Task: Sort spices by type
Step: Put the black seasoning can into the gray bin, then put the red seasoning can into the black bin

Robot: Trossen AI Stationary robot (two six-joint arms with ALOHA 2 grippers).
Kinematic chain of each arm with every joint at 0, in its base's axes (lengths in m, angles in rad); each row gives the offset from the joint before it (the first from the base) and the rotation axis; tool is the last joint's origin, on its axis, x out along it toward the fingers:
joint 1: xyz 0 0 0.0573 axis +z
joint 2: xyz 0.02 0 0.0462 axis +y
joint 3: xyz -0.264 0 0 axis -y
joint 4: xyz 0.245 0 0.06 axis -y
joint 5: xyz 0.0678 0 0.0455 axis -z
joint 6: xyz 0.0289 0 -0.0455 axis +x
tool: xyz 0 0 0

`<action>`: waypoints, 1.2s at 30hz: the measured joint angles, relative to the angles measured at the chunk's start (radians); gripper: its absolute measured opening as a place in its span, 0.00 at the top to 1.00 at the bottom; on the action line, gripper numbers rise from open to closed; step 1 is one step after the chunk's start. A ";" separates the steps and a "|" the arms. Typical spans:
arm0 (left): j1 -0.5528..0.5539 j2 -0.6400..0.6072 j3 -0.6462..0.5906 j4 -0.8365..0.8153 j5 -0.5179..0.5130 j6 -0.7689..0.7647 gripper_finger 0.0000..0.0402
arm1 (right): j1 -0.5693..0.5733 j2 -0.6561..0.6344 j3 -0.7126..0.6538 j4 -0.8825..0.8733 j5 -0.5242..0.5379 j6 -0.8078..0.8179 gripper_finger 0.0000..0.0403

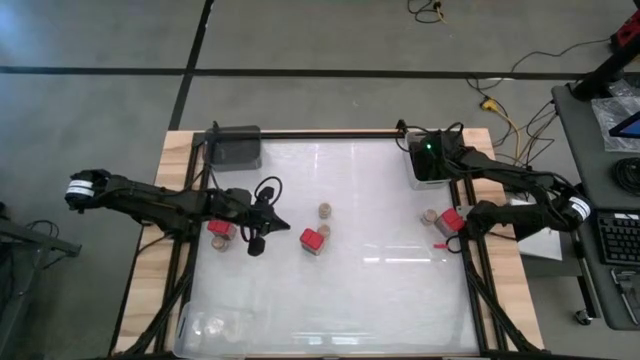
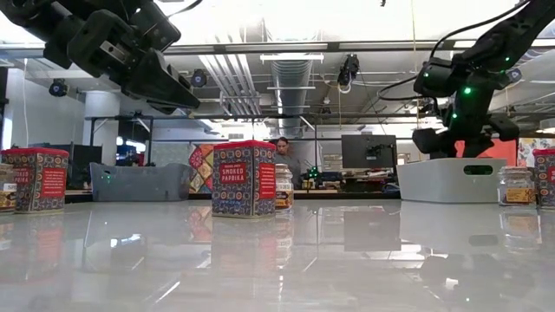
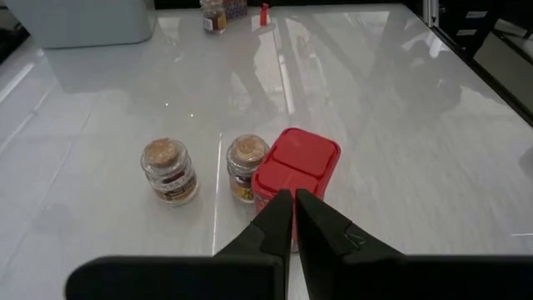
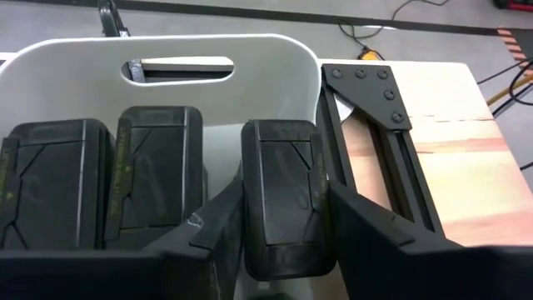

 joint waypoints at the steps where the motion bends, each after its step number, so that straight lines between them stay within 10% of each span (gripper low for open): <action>1: 0.000 0.000 0.000 -0.001 0.000 0.000 1.00 | 0.000 0.000 0.000 0.000 -0.001 0.003 0.61; 21: 0.000 0.000 0.000 -0.022 0.000 -0.018 1.00 | 0.054 -0.107 0.096 -0.070 0.008 -0.032 0.45; 36: -0.019 0.038 0.002 -0.010 0.153 0.072 0.97 | 0.700 -0.100 0.210 0.033 0.007 -0.070 0.33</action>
